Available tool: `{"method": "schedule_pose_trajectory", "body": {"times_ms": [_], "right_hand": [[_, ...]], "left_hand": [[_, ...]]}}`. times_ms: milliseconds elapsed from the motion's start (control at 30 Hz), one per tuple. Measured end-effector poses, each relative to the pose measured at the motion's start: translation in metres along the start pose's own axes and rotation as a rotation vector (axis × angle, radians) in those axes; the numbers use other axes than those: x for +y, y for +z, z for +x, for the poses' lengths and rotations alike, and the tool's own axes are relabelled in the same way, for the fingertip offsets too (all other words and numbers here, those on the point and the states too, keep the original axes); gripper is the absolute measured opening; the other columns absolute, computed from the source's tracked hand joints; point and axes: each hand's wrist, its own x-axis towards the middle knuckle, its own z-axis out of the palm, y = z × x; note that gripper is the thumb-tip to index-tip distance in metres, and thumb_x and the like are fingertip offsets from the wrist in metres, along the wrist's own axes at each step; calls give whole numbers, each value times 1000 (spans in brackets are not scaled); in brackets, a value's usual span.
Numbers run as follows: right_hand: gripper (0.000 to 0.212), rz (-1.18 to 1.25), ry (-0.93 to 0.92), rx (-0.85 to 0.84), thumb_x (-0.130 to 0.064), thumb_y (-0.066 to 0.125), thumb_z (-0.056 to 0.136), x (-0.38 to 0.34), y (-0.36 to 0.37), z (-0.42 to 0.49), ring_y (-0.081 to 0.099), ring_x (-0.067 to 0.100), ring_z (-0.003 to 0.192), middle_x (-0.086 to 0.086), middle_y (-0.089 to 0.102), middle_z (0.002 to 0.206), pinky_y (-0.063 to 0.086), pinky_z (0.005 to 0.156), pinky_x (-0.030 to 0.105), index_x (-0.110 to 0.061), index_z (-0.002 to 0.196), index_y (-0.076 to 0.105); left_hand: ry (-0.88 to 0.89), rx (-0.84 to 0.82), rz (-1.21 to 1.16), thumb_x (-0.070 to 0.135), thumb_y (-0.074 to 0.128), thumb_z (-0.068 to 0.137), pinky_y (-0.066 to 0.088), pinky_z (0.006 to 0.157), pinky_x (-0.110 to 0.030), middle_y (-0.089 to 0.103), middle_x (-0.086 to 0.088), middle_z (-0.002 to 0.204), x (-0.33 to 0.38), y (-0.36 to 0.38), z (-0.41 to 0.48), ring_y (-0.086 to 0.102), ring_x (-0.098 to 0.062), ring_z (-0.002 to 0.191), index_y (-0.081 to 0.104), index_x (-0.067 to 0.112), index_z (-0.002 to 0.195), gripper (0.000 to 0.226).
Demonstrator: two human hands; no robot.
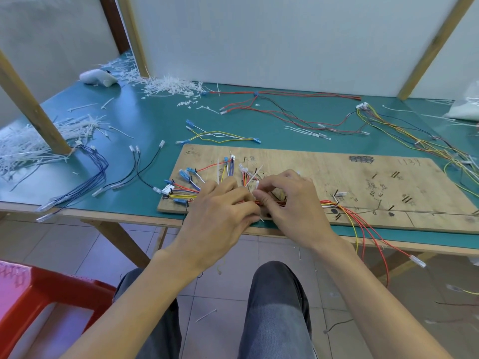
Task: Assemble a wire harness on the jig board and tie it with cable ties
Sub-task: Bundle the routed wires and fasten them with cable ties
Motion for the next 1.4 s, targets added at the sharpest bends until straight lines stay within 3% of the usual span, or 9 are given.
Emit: {"method": "schedule_pose_trajectory", "body": {"times_ms": [100,233,367,467,567,733,900,1133,1400], "right_hand": [[3,13,-4,-14,-31,76,95,0,-2,-1,59,11,100,-21,71,92,40,101,59,-32,98,74],[6,34,-1,16,-32,77,94,-3,-1,-2,59,9,102,-19,71,93,41,100,56,-32,99,75],[9,77,-11,38,-27,78,92,-3,-3,-2,63,11,100,-26,66,93,46,95,55,-31,100,76],[12,109,-19,46,-23,80,90,-4,-4,-2,65,11,96,-38,60,87,49,91,56,-30,100,77],[14,114,-28,55,-21,81,88,-5,-4,-2,67,11,95,-39,58,86,50,91,57,-29,100,78],[15,136,-32,55,-19,81,88,-4,-4,-2,68,11,97,-35,61,90,51,91,55,-28,99,79],[15,152,-29,56,-16,81,87,-4,-5,-2,68,11,98,-36,61,89,51,92,55,-26,97,80],[17,155,-26,58,-12,82,86,-3,-5,-2,68,9,97,-35,62,89,53,92,50,-25,97,81],[20,176,-19,80,-7,81,81,0,-3,-1,68,8,95,-28,66,89,56,87,42,-23,93,84]], "left_hand": [[-74,7,-34,37,68,99,39,79,-40,67,17,100,2,4,-1,54,-17,97,76,28,99,12],[-335,56,-128,49,65,93,19,81,-34,59,24,98,6,8,-2,48,-8,105,73,39,93,13],[-474,80,-135,51,64,91,17,78,-36,49,22,94,11,11,2,41,-10,107,72,41,90,13],[-527,91,-173,53,63,91,17,75,-36,49,19,92,15,10,7,38,-12,105,71,42,90,13],[-573,72,-200,54,62,90,14,72,-35,50,18,91,18,8,11,37,-13,106,72,44,89,14],[-635,41,-294,51,70,90,23,80,-38,52,18,91,17,6,15,37,-13,109,70,47,82,9],[-678,5,-328,49,75,89,29,87,-42,52,17,90,18,1,20,37,-15,114,62,54,71,22],[-705,-24,-335,51,75,89,27,88,-42,53,17,93,18,1,22,36,-14,115,73,46,80,10],[-754,0,-393,47,76,88,33,96,-49,55,16,90,18,2,24,38,-16,116,72,45,76,13]]}}
